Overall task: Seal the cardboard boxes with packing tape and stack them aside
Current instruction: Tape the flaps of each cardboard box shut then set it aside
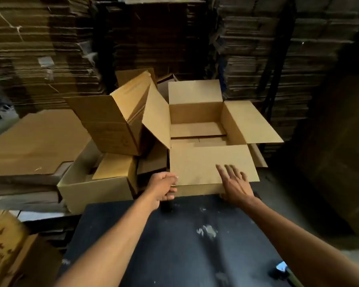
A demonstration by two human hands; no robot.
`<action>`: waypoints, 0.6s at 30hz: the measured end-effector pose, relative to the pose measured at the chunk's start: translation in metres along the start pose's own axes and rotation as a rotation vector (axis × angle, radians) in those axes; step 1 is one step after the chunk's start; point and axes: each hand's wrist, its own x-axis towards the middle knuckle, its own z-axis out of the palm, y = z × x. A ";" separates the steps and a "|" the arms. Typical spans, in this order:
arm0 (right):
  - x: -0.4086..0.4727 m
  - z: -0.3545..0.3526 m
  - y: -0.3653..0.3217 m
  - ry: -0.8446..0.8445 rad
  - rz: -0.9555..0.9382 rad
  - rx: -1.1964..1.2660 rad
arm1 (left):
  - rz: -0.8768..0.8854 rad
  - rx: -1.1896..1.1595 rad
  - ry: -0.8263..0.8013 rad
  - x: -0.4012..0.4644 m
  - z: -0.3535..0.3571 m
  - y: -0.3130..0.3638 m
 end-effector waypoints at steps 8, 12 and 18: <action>0.070 0.044 0.044 -0.033 0.065 -0.067 | -0.077 0.192 0.058 0.046 0.045 -0.007; 0.088 0.036 0.047 0.012 0.017 -0.024 | -0.116 0.154 0.069 0.053 0.060 -0.016; 0.076 -0.021 0.039 0.109 -0.088 -0.057 | 0.008 -0.115 0.171 0.048 0.073 -0.002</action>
